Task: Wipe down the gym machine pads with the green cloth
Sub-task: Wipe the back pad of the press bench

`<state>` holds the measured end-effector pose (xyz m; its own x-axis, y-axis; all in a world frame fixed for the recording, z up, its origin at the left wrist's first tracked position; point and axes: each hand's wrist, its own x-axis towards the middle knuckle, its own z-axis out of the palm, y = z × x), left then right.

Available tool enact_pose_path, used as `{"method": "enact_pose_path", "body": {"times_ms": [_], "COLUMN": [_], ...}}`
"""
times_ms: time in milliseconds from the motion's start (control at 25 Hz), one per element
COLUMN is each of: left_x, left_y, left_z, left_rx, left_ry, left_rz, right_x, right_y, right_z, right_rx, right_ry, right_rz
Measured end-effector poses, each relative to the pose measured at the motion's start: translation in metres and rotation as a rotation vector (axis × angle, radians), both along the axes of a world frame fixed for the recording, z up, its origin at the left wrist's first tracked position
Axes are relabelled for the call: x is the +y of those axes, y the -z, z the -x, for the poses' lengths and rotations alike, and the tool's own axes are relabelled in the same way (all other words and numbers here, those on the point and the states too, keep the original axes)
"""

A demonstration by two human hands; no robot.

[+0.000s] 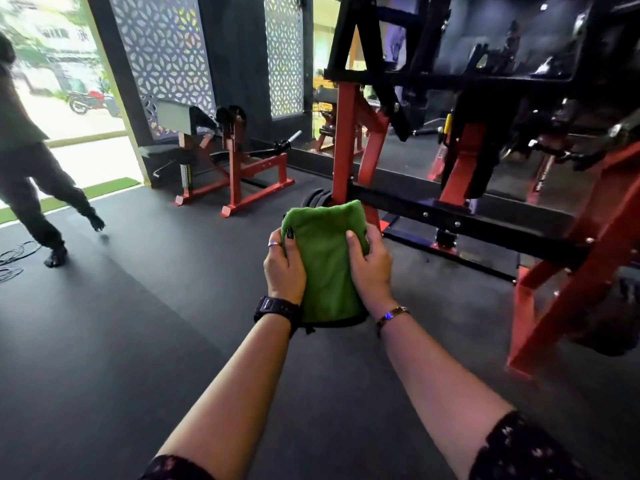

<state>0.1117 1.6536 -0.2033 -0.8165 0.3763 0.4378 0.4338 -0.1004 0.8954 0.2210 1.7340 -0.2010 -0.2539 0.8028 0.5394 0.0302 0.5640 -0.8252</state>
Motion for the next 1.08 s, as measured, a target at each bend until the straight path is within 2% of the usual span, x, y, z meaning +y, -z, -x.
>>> {"method": "enact_pose_path", "body": {"times_ms": [360,480,760,920,1080], "left_x": [0.198,0.246,0.377,0.448,0.533], "left_y": [-0.024,-0.018,-0.015,-0.016,-0.007], "left_z": [0.245,0.332,0.6,0.712,0.812], "left_rx": [-0.018,-0.034,0.059,0.06,0.041], "left_ry": [-0.109,-0.077,-0.045,-0.005,0.013], "left_rz": [-0.031,-0.036,0.071,0.059,0.028], "right_x": [0.207,0.256,0.377,0.45,0.542], "right_y": [-0.025,-0.018,-0.008,-0.013,-0.009], "right_z": [0.253,0.343,0.602,0.717,0.815], "right_rx": [-0.005,-0.013,0.008,-0.012,-0.004], "right_ry": [-0.132,-0.115,-0.09,-0.031,-0.082], "right_rz": [0.028,0.011,0.168,0.156,0.148]}}
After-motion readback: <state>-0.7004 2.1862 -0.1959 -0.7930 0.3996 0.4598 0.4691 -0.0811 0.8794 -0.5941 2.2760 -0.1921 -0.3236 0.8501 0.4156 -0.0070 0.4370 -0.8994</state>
